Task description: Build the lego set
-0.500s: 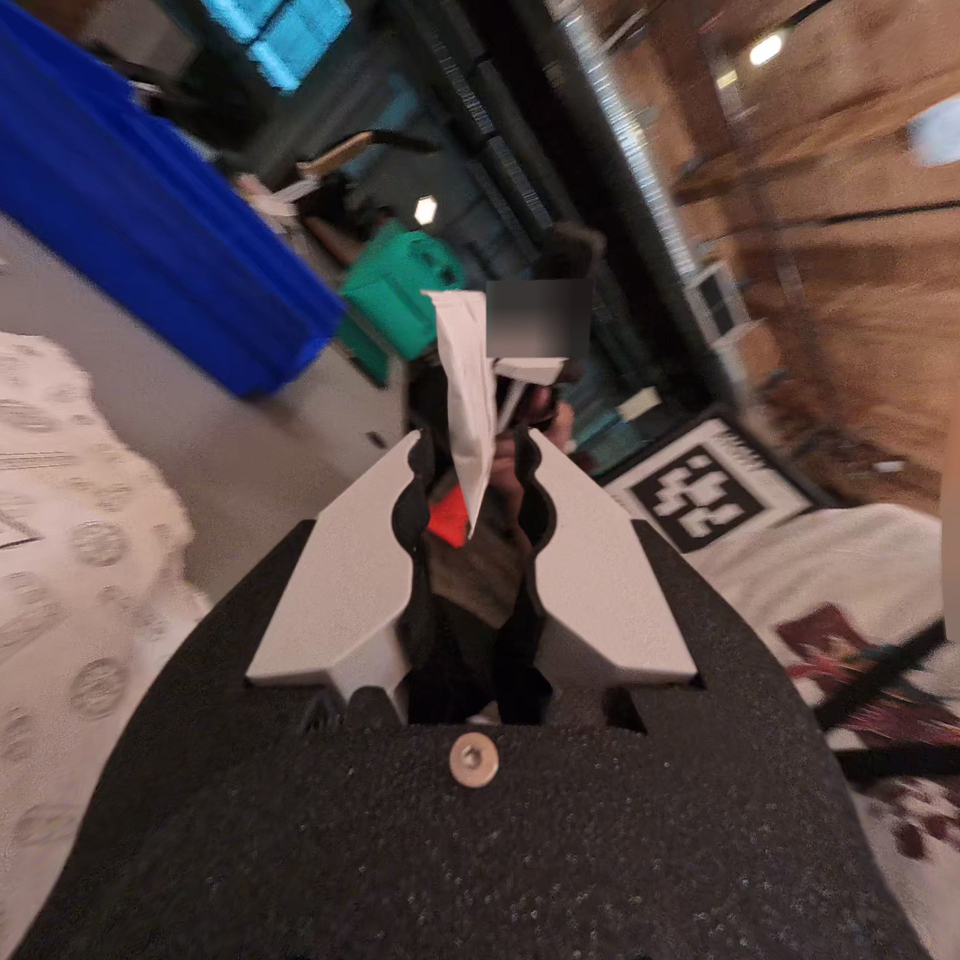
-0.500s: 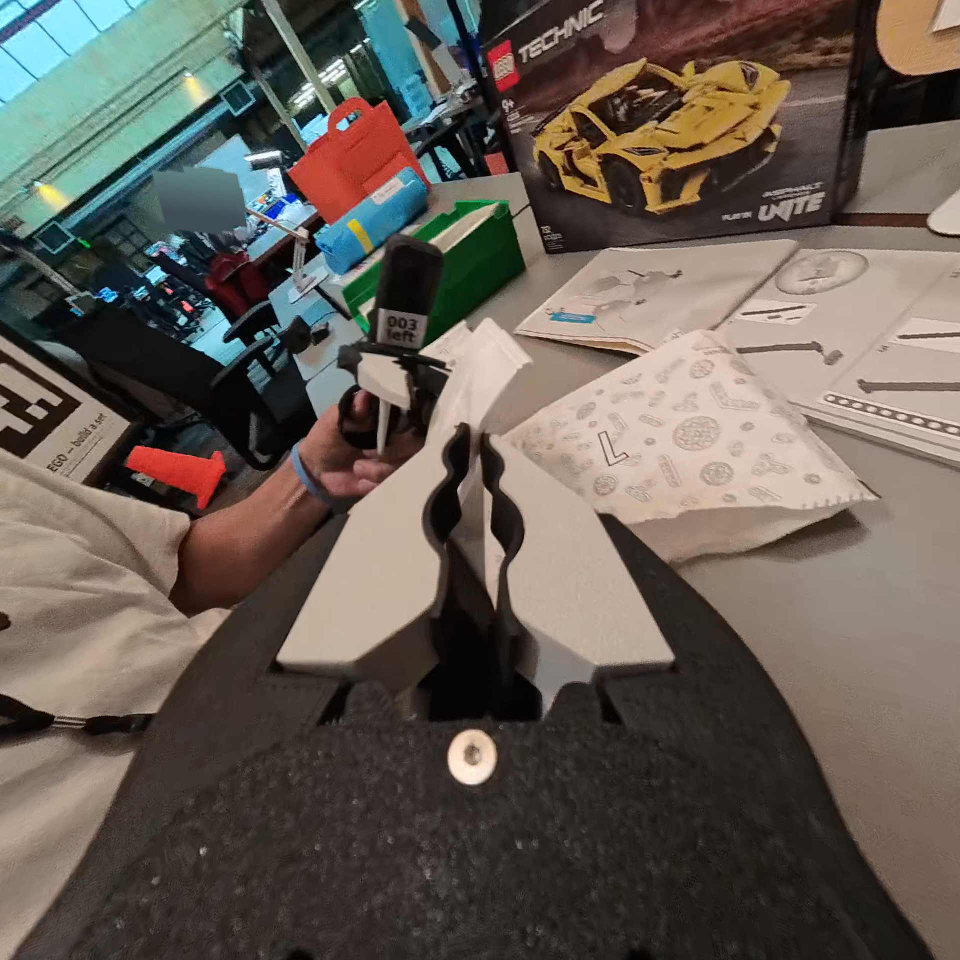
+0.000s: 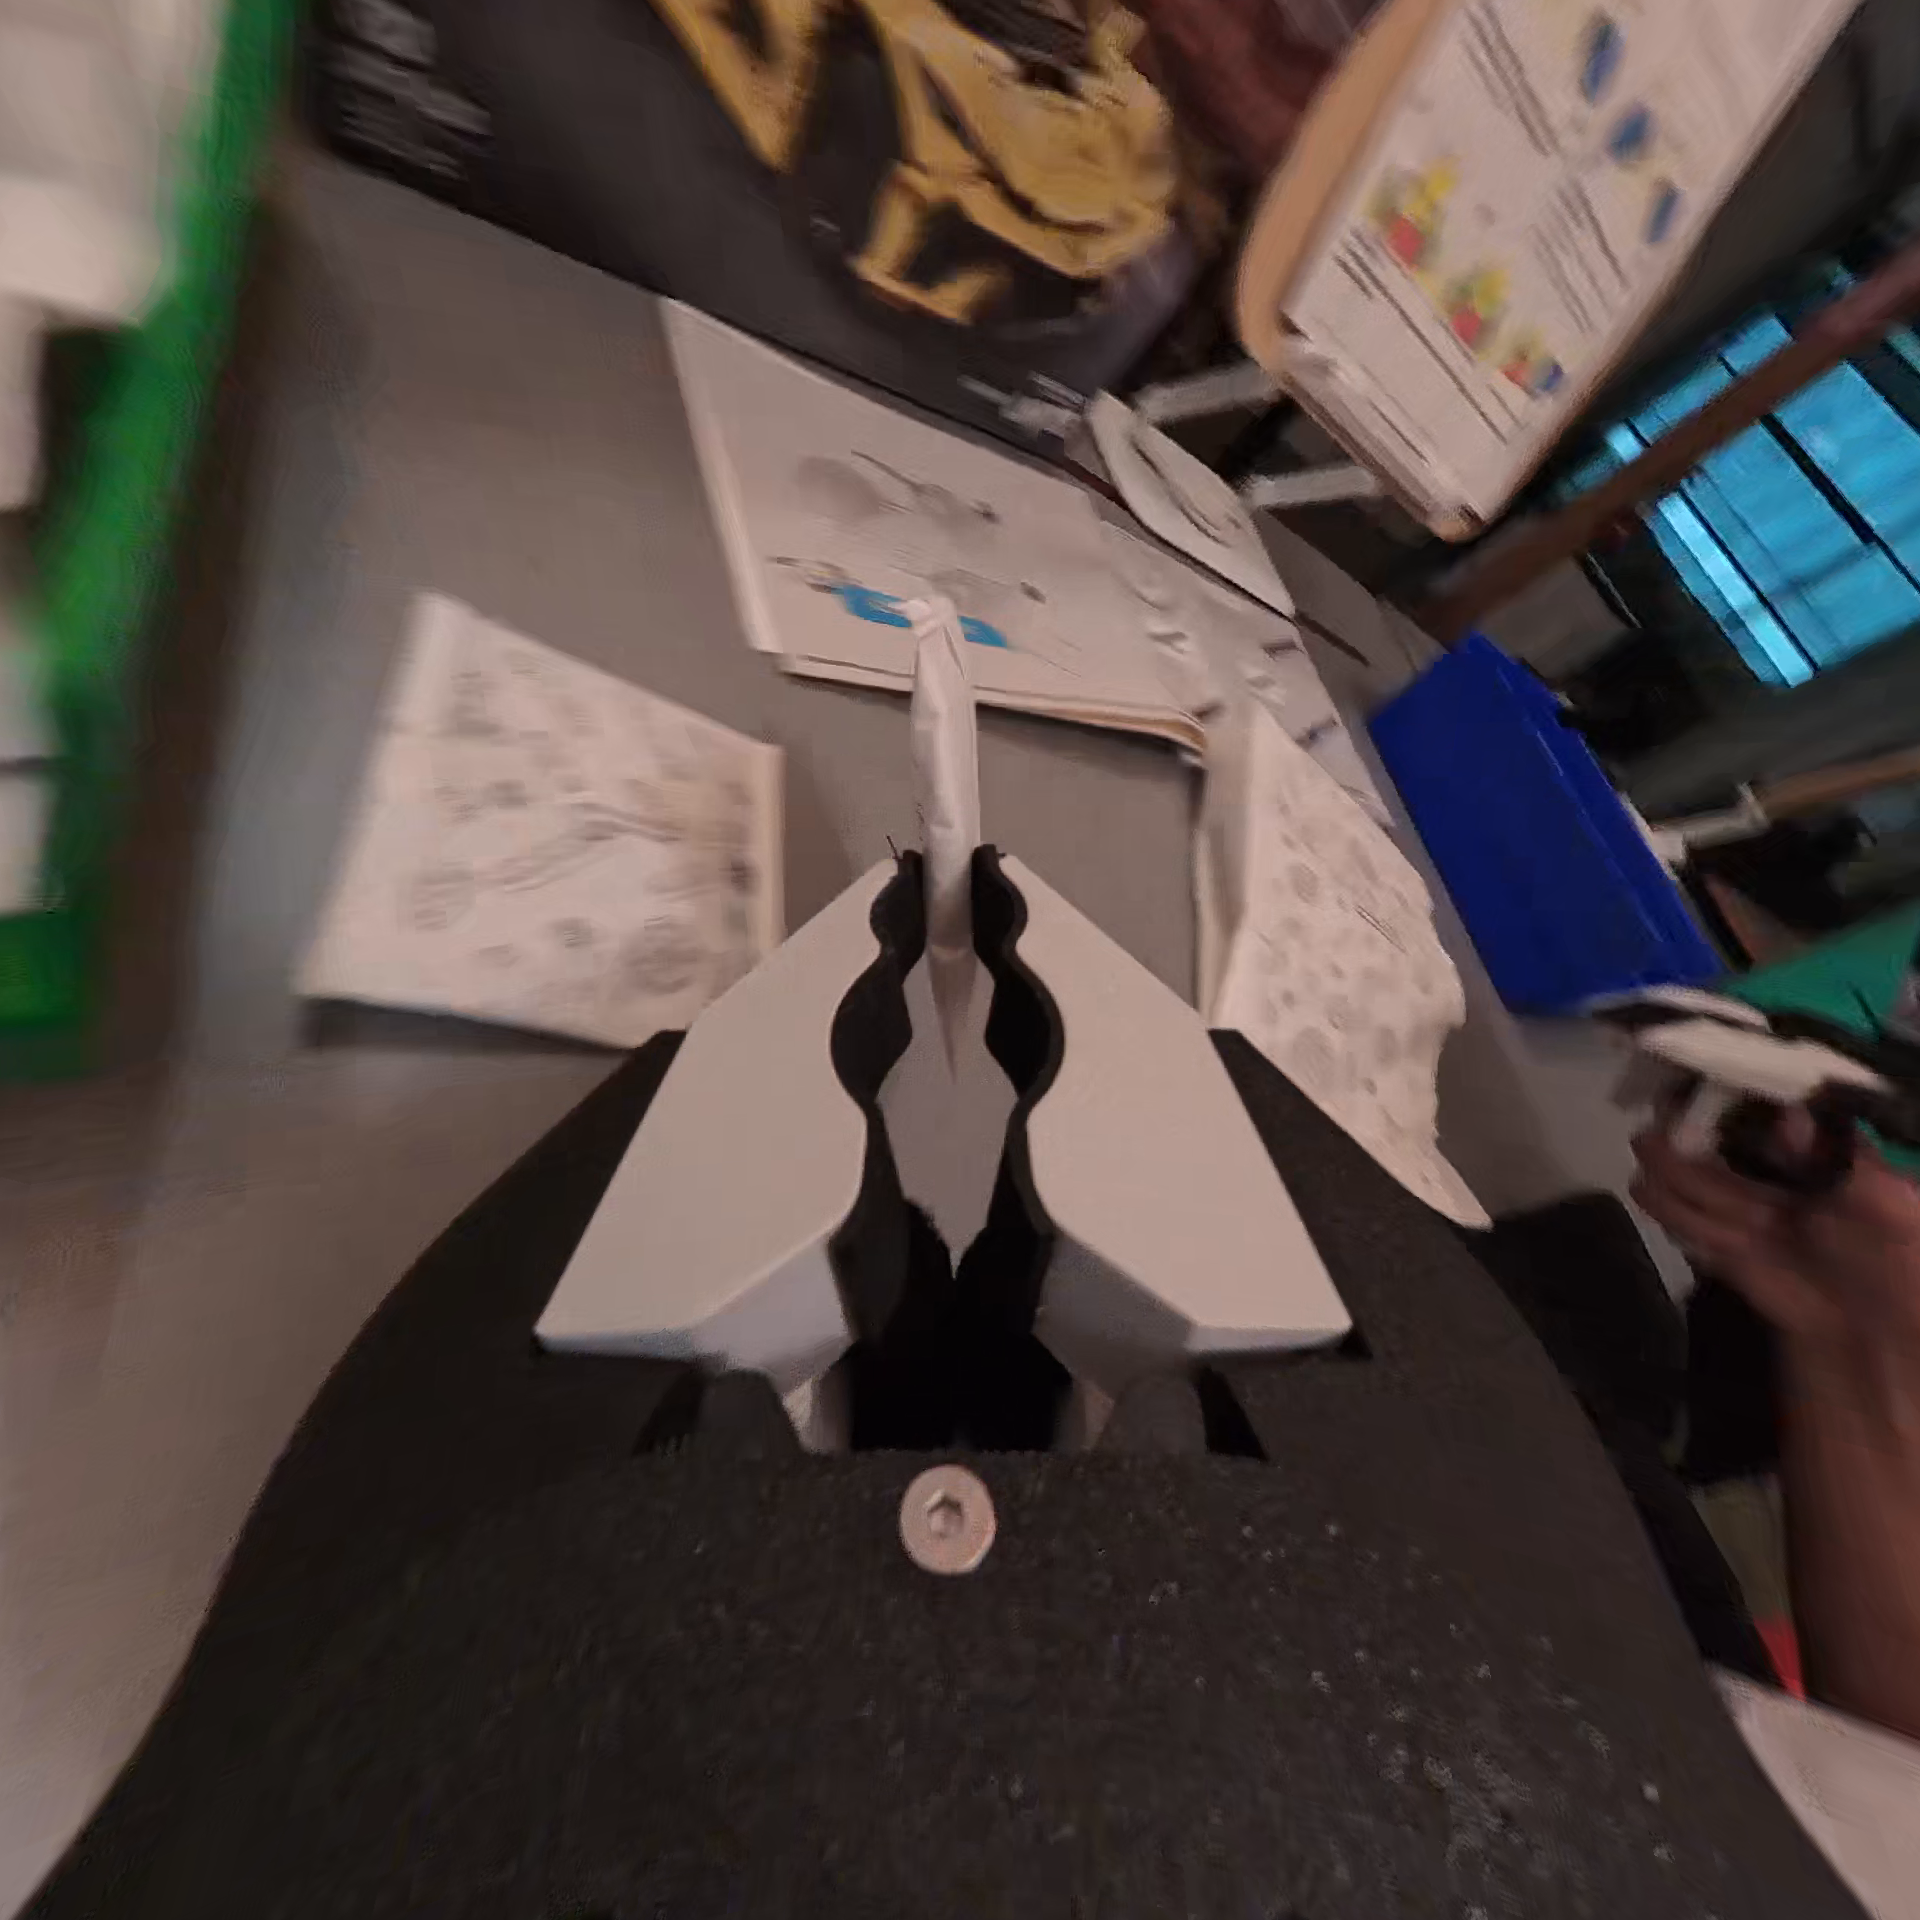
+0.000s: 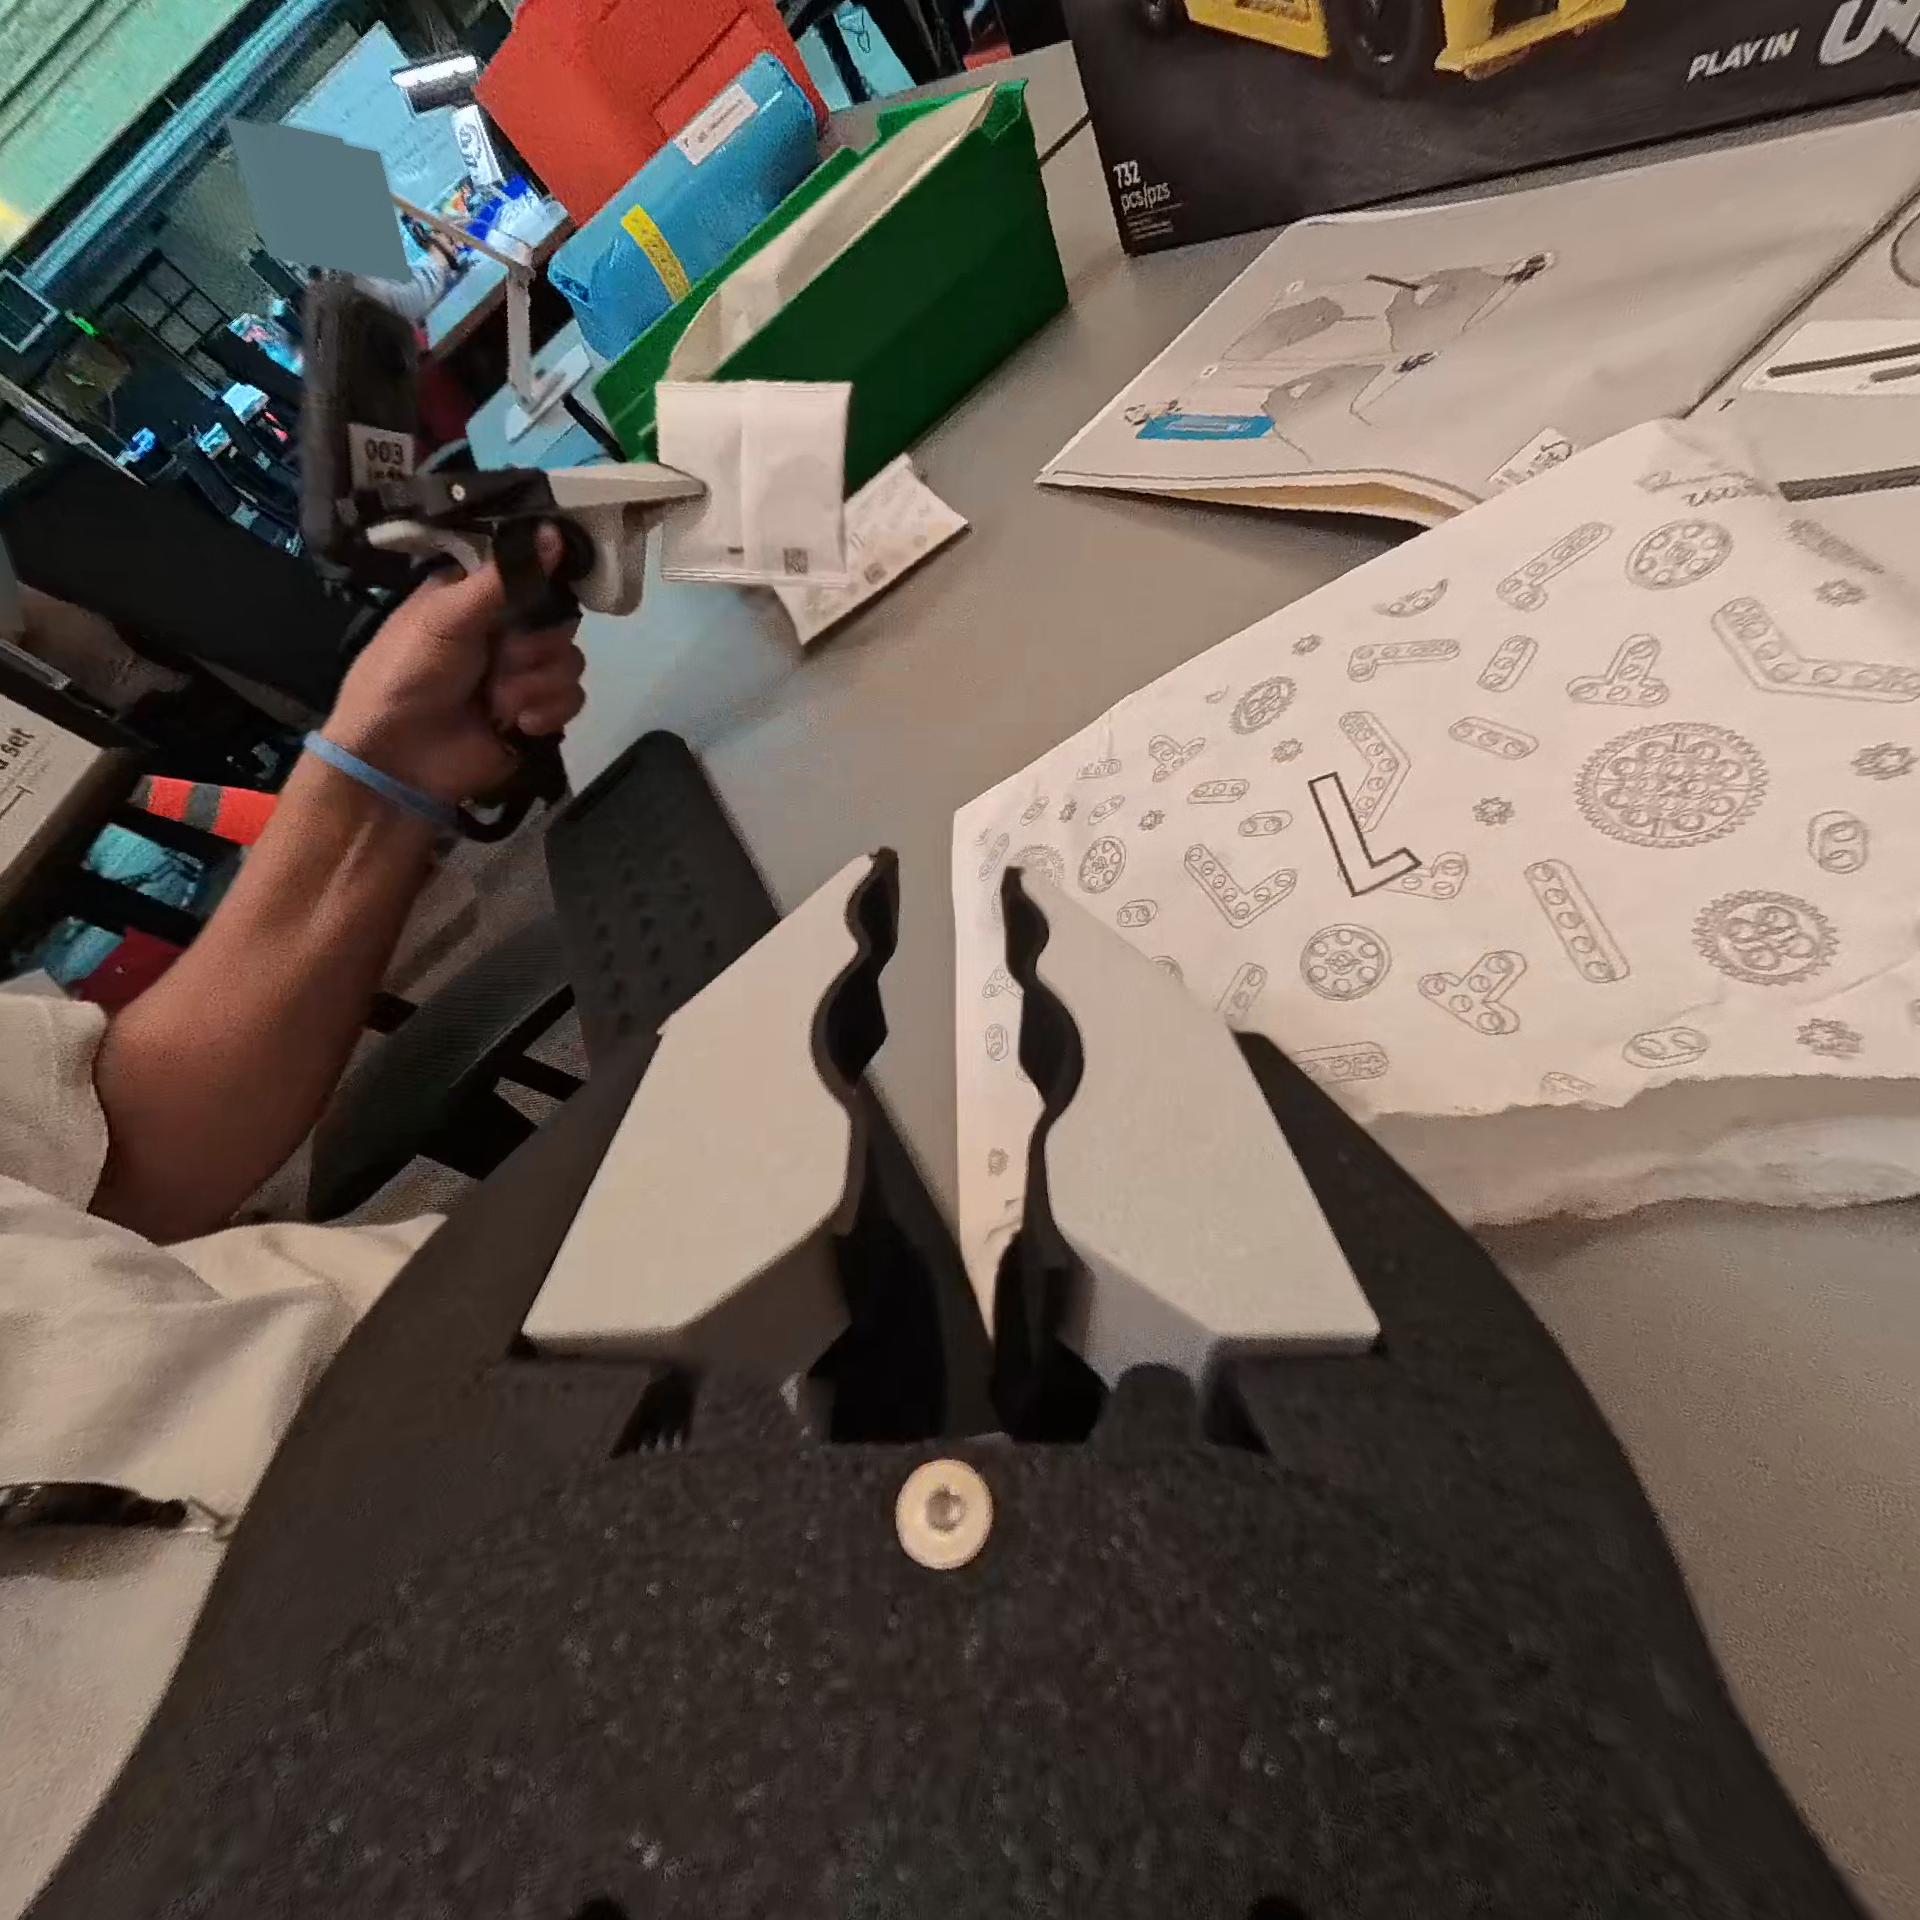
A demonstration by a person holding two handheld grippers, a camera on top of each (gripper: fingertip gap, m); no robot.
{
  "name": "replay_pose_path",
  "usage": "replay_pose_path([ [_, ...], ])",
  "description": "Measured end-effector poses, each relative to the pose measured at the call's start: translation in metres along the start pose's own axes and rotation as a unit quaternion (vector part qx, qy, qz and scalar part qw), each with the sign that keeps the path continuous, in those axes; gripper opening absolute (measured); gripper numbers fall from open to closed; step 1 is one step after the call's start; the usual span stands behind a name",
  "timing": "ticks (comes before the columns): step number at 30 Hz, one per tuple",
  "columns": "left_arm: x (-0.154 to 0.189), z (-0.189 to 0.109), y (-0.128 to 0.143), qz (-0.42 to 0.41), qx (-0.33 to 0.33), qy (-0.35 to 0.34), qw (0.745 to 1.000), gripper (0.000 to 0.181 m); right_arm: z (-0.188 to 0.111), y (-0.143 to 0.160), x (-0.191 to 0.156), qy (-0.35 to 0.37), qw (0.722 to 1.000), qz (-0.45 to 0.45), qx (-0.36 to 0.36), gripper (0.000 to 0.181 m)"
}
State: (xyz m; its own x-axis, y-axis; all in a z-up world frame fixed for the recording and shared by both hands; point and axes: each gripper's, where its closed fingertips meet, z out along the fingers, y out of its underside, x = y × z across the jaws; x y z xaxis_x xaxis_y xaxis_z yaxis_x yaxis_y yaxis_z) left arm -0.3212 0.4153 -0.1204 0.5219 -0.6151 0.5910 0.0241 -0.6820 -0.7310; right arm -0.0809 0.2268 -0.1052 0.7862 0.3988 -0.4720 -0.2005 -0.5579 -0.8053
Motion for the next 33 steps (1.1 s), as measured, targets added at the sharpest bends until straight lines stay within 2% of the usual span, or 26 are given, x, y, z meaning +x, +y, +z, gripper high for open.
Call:
replay_pose_path([
  [2, -0.050, -0.027, -0.016, -0.075, 0.046, -0.058, 0.994, 0.007, 0.007, 0.005, -0.002, -0.011, 1.000, 0.015, 0.002, 0.018],
  [4, -0.078, -0.037, -0.018, -0.125, 0.070, -0.086, 0.986, 0.007, 0.011, 0.006, -0.003, -0.016, 1.000, 0.023, 0.000, 0.018],
  [6, -0.087, -0.031, -0.011, -0.152, 0.062, -0.084, 0.983, 0.007, 0.012, 0.005, -0.001, -0.009, 1.000, 0.024, 0.004, 0.018],
  [9, -0.080, -0.014, -0.006, -0.210, 0.057, -0.035, 0.975, 0.007, 0.008, 0.002, 0.001, -0.005, 1.000, 0.025, 0.008, 0.019],
  [15, -0.074, 0.009, 0.021, -0.196, -0.002, -0.041, 0.980, 0.011, -0.002, 0.007, 0.009, 0.016, 1.000, 0.014, -0.006, 0.019],
  [18, -0.091, 0.000, 0.009, -0.172, 0.040, -0.088, 0.980, 0.011, -0.006, 0.008, 0.012, 0.016, 1.000, 0.017, -0.005, 0.019],
  [19, -0.095, -0.001, 0.006, -0.156, 0.035, -0.101, 0.982, 0.013, -0.007, 0.009, 0.014, 0.017, 1.000, 0.017, -0.004, 0.019],
  [21, -0.099, -0.002, 0.006, -0.124, 0.012, -0.133, 0.983, 0.031, -0.010, 0.010, 0.019, 0.023, 1.000, 0.019, -0.006, 0.019],
  [22, -0.096, -0.005, 0.004, -0.104, 0.011, -0.145, 0.984, 0.031, -0.013, 0.011, 0.023, 0.030, 0.999, 0.019, -0.007, 0.018],
  [25, -0.076, -0.020, -0.003, 0.006, 0.008, -0.220, 0.975, 0.042, -0.027, 0.012, 0.048, 0.091, 0.996, 0.007, -0.012, 0.019],
  [27, -0.034, -0.011, -0.007, 0.092, 0.014, -0.215, 0.972, 0.039, -0.037, 0.012, 0.076, 0.144, 0.989, 0.014, -0.016, 0.024],
  [29, 0.022, 0.026, 0.015, 0.135, -0.036, -0.130, 0.982, 0.036, -0.045, 0.016, 0.105, 0.192, 0.980, 0.024, -0.039, 0.030],
  [31, 0.072, 0.063, 0.059, 0.115, -0.135, -0.008, 0.984, 0.041, -0.051, 0.008, 0.122, 0.211, 0.976, 0.027, -0.039, 0.049],
  [33, 0.100, 0.085, 0.098, 0.081, -0.214, 0.082, 0.970, 0.052, -0.048, -0.013, 0.124, 0.200, 0.979, 0.000, -0.033, 0.054],
])
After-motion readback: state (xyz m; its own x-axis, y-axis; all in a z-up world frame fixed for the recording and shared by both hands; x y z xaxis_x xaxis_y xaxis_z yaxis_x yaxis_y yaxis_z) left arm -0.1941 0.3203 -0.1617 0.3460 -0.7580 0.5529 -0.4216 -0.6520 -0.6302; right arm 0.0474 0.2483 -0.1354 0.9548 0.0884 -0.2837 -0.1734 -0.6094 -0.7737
